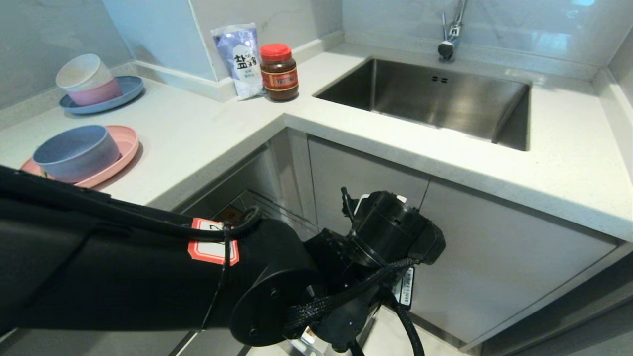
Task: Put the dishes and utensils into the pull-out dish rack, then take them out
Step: Close the cupboard
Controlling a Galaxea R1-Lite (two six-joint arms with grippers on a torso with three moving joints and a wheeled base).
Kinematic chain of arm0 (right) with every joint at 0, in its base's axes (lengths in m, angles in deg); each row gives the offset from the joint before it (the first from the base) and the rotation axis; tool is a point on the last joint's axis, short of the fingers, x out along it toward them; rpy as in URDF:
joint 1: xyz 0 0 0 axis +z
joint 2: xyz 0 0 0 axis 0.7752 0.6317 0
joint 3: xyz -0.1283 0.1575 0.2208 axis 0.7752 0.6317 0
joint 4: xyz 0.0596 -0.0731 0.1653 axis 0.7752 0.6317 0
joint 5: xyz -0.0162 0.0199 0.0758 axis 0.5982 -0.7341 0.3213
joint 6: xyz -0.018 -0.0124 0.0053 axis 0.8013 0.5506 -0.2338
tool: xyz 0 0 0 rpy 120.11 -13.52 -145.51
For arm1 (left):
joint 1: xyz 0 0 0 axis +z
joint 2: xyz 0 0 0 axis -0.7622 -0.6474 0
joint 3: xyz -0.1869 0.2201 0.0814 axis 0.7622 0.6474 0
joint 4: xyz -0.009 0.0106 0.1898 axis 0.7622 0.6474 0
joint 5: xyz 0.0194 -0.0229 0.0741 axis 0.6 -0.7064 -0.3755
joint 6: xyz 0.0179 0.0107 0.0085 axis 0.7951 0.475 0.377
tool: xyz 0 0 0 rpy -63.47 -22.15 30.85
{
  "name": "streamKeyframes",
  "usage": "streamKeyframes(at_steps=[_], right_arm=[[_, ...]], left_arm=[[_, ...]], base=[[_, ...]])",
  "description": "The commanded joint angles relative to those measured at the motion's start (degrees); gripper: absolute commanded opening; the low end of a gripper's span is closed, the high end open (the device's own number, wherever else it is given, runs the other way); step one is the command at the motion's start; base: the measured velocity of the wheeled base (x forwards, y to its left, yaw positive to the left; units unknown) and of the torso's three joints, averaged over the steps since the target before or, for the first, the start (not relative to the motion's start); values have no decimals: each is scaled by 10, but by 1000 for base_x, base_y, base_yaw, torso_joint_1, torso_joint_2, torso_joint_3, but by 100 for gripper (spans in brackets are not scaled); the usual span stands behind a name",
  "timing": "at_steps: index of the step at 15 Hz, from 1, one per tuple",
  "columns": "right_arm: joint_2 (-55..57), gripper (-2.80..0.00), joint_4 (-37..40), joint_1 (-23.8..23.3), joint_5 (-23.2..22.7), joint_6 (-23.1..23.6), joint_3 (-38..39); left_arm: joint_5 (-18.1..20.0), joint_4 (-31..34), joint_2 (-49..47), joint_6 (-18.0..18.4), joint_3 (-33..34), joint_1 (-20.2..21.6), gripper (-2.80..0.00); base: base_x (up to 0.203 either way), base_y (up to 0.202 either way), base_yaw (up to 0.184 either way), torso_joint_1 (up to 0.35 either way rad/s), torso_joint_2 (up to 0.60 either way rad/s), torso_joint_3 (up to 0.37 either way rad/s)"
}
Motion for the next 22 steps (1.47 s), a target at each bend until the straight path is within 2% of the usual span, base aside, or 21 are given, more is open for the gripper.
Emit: streamKeyframes(at_steps=[1,4,9,12,16,22], right_arm=[[-2,-280,0,1,0,0,1],[-2,-280,0,0,0,0,1],[-2,-280,0,1,0,0,1],[-2,-280,0,1,0,0,1],[-2,-280,0,0,0,0,1],[-2,-280,0,0,0,0,1]], left_arm=[[-8,0,-1,1,3,6,-280],[-11,1,2,6,3,13,-280],[-74,0,4,38,8,28,-280],[-86,-1,3,50,7,38,-280],[-96,0,3,71,8,69,-280],[-151,-1,4,112,7,117,-280]], base=[[0,0,0,0,0,0],[0,0,0,0,0,0],[0,0,0,0,0,0],[0,0,0,0,0,0],[0,0,0,0,0,0],[0,0,0,0,0,0]])
